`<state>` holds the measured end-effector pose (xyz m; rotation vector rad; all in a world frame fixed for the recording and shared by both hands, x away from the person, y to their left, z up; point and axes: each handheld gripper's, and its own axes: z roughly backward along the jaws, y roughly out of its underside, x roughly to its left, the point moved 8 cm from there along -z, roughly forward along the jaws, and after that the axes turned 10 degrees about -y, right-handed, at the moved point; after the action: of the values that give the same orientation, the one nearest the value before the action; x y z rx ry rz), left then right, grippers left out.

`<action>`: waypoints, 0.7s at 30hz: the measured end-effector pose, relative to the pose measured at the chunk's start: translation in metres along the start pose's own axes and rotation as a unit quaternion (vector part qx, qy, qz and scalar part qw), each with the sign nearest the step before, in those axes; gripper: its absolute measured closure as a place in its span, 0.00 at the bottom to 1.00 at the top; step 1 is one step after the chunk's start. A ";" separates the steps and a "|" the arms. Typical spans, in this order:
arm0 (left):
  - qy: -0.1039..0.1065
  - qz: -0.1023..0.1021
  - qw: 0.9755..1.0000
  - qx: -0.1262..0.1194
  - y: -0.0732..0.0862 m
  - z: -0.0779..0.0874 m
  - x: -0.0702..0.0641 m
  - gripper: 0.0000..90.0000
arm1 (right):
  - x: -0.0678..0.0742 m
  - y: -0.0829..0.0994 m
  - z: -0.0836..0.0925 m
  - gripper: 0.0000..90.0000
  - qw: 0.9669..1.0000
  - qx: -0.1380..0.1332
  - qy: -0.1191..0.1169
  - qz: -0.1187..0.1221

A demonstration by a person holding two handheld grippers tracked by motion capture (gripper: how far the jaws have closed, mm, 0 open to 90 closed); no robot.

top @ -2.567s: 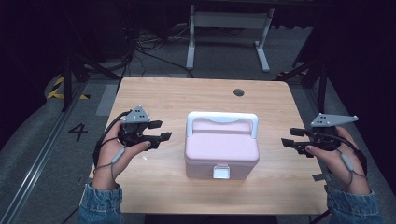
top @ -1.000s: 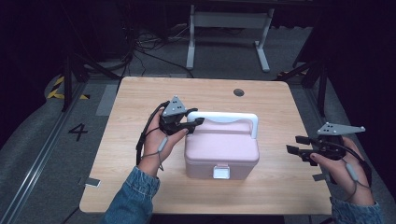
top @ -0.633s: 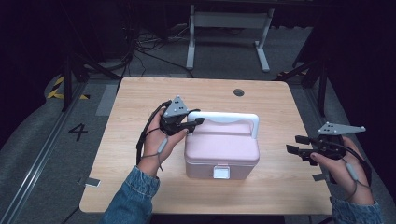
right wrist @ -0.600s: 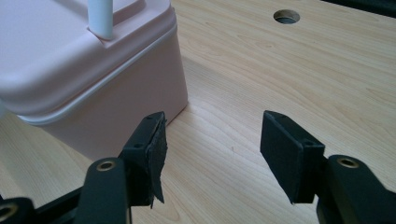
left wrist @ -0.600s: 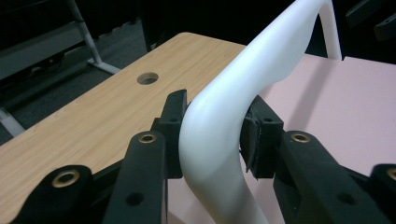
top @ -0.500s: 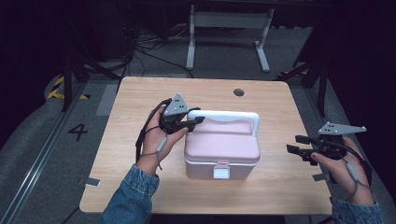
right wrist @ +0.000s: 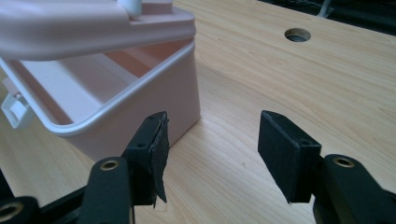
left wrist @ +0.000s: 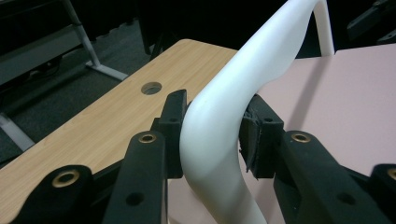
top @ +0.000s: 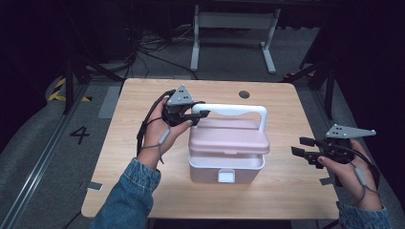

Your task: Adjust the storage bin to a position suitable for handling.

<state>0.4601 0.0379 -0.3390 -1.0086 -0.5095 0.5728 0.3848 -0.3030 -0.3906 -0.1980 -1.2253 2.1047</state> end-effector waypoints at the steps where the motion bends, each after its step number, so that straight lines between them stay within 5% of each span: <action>1: 0.000 0.000 1.000 0.002 -0.001 0.000 0.001 0.73 | 0.001 -0.001 0.000 0.50 1.000 -0.002 -0.002 0.000; 21: 0.001 0.035 0.999 0.008 -0.009 -0.019 0.022 0.75 | 0.023 -0.013 -0.009 0.65 0.999 -0.019 -0.047 -0.003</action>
<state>0.4901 0.0367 -0.3361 -1.0148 -0.4695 0.6375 0.3776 -0.2778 -0.3805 -0.1122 -1.3202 2.1075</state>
